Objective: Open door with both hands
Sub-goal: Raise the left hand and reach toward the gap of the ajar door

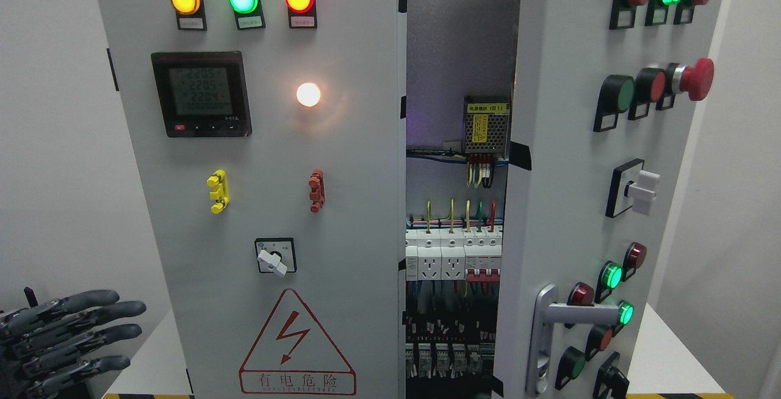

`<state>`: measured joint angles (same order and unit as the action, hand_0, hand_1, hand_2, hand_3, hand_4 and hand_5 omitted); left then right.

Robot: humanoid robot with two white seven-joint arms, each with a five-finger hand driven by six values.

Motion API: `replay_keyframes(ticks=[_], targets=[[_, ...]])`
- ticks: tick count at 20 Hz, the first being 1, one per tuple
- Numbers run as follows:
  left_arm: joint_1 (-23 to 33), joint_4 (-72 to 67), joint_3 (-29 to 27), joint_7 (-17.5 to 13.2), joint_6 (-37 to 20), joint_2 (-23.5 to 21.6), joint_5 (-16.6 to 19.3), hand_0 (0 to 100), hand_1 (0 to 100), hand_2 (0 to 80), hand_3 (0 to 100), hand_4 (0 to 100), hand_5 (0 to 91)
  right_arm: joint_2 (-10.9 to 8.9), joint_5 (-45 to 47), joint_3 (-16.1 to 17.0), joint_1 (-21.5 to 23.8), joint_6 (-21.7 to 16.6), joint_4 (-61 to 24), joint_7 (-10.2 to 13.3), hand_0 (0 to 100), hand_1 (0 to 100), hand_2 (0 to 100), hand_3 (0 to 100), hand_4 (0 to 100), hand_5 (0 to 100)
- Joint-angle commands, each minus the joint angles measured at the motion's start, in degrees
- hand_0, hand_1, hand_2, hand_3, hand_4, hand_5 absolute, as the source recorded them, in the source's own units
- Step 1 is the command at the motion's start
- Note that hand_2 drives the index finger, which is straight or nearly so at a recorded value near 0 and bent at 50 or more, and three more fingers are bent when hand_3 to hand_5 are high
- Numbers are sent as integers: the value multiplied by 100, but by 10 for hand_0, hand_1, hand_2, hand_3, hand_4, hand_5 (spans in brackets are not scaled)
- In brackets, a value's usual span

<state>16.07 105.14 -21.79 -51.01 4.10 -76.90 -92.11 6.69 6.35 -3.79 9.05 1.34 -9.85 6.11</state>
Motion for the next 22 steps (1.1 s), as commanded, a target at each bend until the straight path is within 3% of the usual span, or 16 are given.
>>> replay_keyframes(ticks=[1,5,8,12,17,22], targets=[[-523,104,725,-5,-41,-229,-18,0,0,0,0,31,0,-1,-2,1,0,-2,1,-5,107,0,0,0,0,0],[-2753,51,3095,3,-49,-193,9,0,0,0,0,31,0,-1,-2,1,0,-2,1,-4,107,0,0,0,0,0],[-3924,-80,4364,3,-67,-202,-17,0,0,0,0,31,0,-1,-2,1,0,-2,-8,-5,107,0,0,0,0,0],[-4874,-204,5349,12,-67,-176,-44,0,0,0,0,31,0,-1,-2,1,0,-2,1,-5,107,0,0,0,0,0],[-6702,-590,7230,126,-58,298,88,0,0,0,0,31,0,0,-2,1,0,-2,1,-5,107,0,0,0,0,0],[-7643,-854,7951,126,30,799,79,0,0,0,0,31,0,-1,-2,1,0,-2,1,-5,107,0,0,0,0,0]])
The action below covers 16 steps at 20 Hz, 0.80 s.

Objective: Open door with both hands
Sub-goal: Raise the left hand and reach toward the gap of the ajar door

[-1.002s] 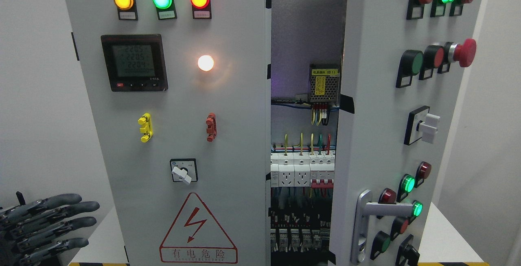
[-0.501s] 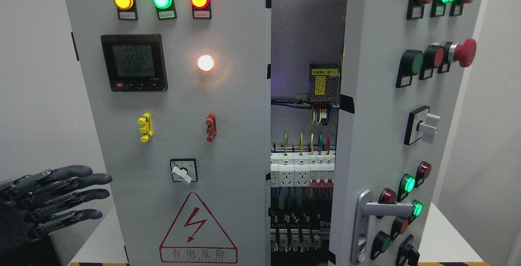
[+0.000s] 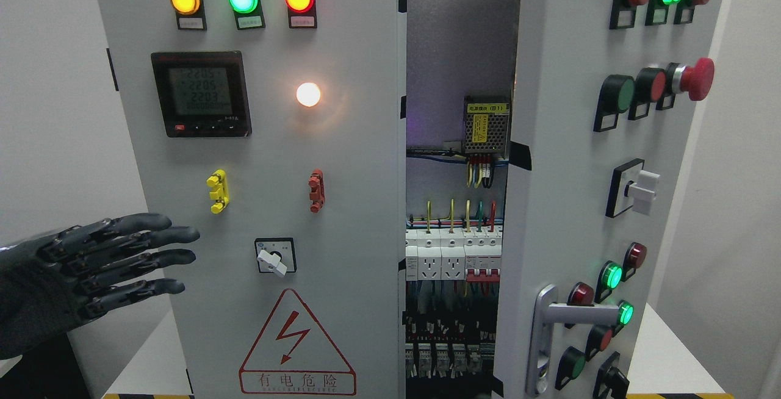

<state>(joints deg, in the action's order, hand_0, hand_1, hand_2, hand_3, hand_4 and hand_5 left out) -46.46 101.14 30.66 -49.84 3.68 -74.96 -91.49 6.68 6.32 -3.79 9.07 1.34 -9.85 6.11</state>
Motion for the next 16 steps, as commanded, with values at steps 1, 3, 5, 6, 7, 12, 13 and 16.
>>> replay_keyframes(ticks=[1,3,5,6,7,12,13,16], targets=[[-1627,-437,2934,27,72,640,0,0,0,0,0,31,0,0,0,-8,-1,-2,1,-4,107,0,0,0,0,0],[-2101,-428,3435,71,63,719,-27,0,0,0,0,31,0,0,0,1,-1,-2,1,-4,107,0,0,0,0,0],[-2410,-428,3735,71,63,868,-79,0,0,0,0,31,0,0,0,1,-1,-2,1,-4,107,0,0,0,0,0],[-2594,-437,3884,71,63,947,-79,0,0,0,0,31,0,0,0,1,-1,-2,1,-4,107,0,0,0,0,0],[-2778,-437,4060,62,54,1035,-97,0,0,0,0,31,0,0,0,-8,-1,-2,1,-4,107,0,0,0,0,0],[-3834,-560,4861,71,54,1430,-651,0,0,0,0,31,0,0,0,1,-1,-2,1,-4,107,0,0,0,0,0],[-3861,-560,4870,97,45,1501,-651,0,0,0,0,31,0,0,0,1,7,-2,1,-4,107,0,0,0,0,0],[-3896,-744,4879,229,45,1817,-677,0,0,0,0,31,0,0,0,1,-1,-2,1,-4,107,0,0,0,0,0]])
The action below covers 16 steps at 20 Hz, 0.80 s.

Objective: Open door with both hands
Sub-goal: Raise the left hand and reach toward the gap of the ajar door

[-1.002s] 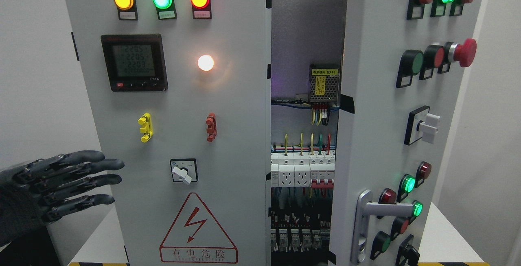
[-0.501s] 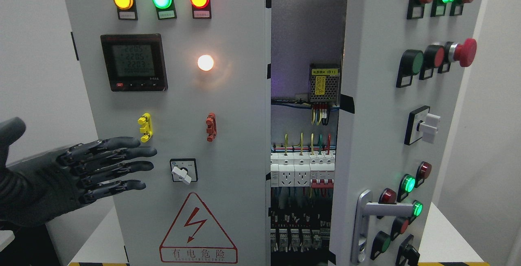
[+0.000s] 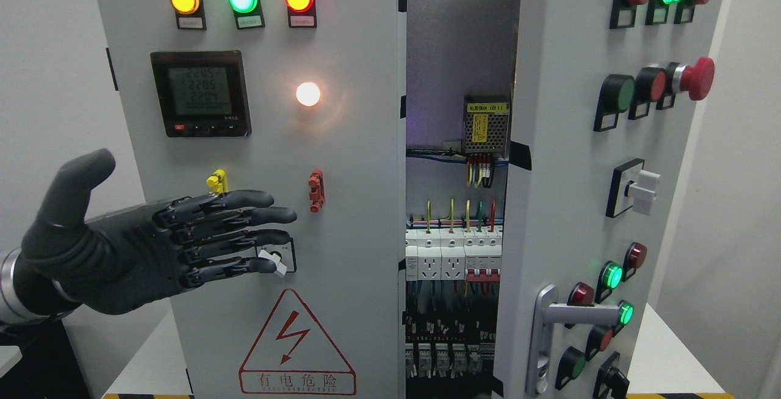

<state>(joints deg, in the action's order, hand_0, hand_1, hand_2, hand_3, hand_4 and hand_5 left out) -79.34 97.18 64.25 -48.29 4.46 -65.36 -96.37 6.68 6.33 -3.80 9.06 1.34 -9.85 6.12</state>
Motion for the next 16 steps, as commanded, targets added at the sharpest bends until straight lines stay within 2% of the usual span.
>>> replay_keyframes(ticks=[1,5,8,12,16], targets=[[-643,-523,1529,83,-33,1024,-206,0,0,0,0,31,0,0,0,-7,-1,-2,1,-5,107,0,0,0,0,0],[-907,-912,1783,83,-59,1535,-320,0,0,0,0,31,0,0,0,2,-1,-2,1,3,107,0,0,0,0,0],[-1039,-973,1828,144,-68,1903,-583,0,0,0,0,31,0,0,0,-7,-1,-2,1,-5,107,0,0,0,0,0],[-1355,-1079,1977,303,-68,2229,-619,0,0,0,0,31,0,0,0,2,-1,-2,1,-5,107,0,0,0,0,0],[-1408,-1114,1986,496,-68,2660,-619,0,0,0,0,31,0,0,0,2,-1,-2,1,-5,107,0,0,0,0,0]])
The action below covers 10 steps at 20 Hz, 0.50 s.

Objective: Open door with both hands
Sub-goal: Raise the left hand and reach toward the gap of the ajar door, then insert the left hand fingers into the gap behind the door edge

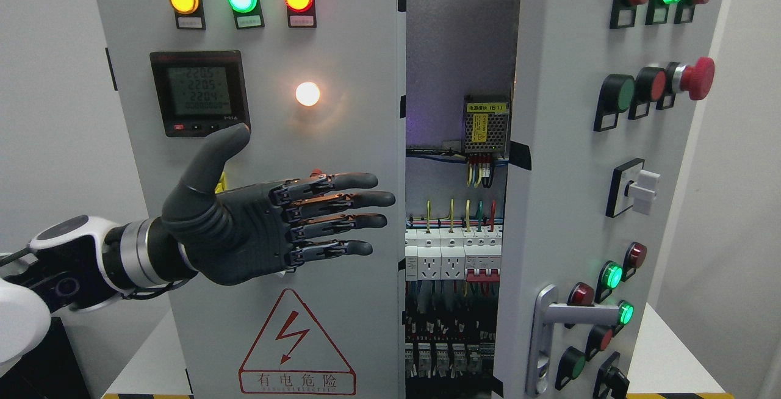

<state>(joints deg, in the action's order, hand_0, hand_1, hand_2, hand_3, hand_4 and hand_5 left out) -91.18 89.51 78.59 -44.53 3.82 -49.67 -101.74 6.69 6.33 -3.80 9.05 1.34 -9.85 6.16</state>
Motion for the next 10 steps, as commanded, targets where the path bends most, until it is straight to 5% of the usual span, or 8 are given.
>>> replay_keyframes(ticks=[1,10], targets=[[-225,-347,544,155,-4,1178,-75,0,0,0,0,31,0,7,0,-7,1,-2,-8,-10,107,0,0,0,0,0],[-216,-1022,377,243,-4,2057,-74,0,0,0,0,31,0,7,0,2,1,-2,1,-10,107,0,0,0,0,0]])
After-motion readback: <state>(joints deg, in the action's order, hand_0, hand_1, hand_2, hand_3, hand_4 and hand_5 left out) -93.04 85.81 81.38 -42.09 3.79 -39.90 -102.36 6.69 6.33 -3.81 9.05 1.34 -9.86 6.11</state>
